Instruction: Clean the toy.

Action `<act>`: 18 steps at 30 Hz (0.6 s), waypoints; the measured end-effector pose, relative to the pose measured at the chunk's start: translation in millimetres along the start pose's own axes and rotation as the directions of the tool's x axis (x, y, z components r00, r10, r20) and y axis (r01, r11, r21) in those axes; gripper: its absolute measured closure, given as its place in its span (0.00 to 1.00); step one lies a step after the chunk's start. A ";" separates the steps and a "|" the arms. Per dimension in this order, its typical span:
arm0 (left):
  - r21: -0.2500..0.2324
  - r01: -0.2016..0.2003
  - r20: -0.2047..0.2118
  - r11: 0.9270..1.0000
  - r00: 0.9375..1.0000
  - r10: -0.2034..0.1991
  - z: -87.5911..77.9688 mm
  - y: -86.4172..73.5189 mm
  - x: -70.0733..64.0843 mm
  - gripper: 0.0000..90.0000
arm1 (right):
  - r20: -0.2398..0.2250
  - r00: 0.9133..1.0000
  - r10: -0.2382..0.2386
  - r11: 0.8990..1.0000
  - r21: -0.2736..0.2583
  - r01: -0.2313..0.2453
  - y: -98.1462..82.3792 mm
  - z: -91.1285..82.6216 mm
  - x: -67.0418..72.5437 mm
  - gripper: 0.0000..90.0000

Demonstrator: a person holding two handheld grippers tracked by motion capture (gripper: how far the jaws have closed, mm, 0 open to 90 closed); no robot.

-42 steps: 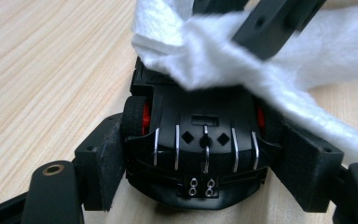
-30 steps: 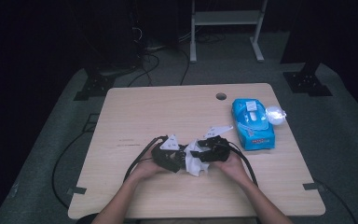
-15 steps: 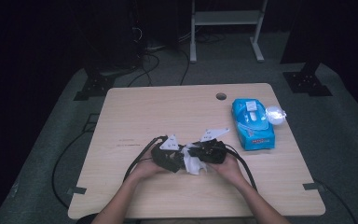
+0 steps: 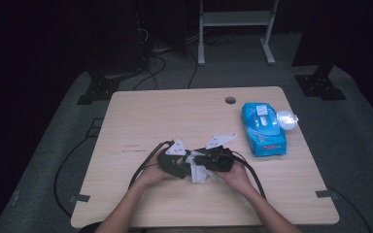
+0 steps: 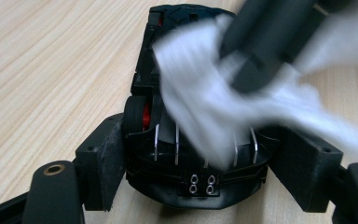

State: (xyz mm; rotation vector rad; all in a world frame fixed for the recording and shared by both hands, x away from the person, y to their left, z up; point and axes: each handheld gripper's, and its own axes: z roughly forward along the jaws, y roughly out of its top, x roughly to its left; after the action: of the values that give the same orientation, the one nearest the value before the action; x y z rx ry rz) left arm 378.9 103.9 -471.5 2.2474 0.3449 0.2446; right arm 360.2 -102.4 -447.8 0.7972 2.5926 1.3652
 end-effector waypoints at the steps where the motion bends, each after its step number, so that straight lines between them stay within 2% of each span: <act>1: 0.004 -0.005 -0.001 1.000 1.000 0.005 -0.2 0.2 -0.1 0.27 | -0.004 1.000 -0.016 1.000 -0.003 0.016 1.7 3.0 3.5 0.93; 3: 0.001 0.005 0.001 1.000 1.000 -0.005 -0.5 0.2 0.0 0.27 | -0.018 1.000 -0.023 1.000 0.001 0.023 5.0 6.5 5.9 0.93; 7: -0.006 0.006 0.002 1.000 1.000 -0.006 0.3 1.2 -0.3 0.27 | 0.053 0.999 -0.003 1.000 0.001 0.003 9.5 7.7 -1.3 0.93; 8: -0.006 0.004 0.001 1.000 1.000 -0.004 0.7 1.5 -0.8 0.27 | 0.058 0.998 0.007 1.000 0.003 -0.007 12.2 9.3 -2.6 0.94; 9: -0.001 -0.002 0.000 1.000 1.000 0.002 1.4 1.7 -1.6 0.27 | 0.051 0.999 -0.015 1.000 0.006 0.015 16.9 15.0 2.0 0.94; 11: 0.003 -0.003 -0.003 1.000 1.000 0.003 0.2 1.3 -0.9 0.27 | 0.069 0.997 -0.045 0.999 0.016 0.044 21.3 20.0 7.5 0.94; 14: 0.000 0.009 -0.005 1.000 1.000 -0.009 -1.3 0.1 0.9 0.27 | 0.079 0.996 -0.049 0.999 0.017 0.048 23.5 21.5 5.6 0.94; 15: -0.002 0.012 -0.007 1.000 1.000 -0.012 -1.8 -0.3 1.7 0.27 | 0.094 0.995 -0.044 0.999 0.017 0.043 23.2 20.5 1.9 0.94; 17: -0.006 0.013 -0.007 1.000 1.000 -0.013 -1.7 -0.4 1.8 0.27 | 0.142 0.990 0.002 1.000 0.018 -0.004 20.4 15.3 -10.6 0.94; 18: -0.007 0.010 -0.007 1.000 1.000 -0.011 -1.3 -0.3 1.6 0.27 | 0.151 0.988 0.029 0.999 0.011 -0.031 18.4 12.0 -17.5 0.94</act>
State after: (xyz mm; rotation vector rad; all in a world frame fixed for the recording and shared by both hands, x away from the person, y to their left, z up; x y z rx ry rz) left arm 380.1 105.6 -470.8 2.2381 0.3591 0.2480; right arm 386.5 -93.7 -442.9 0.9082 2.4859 1.2444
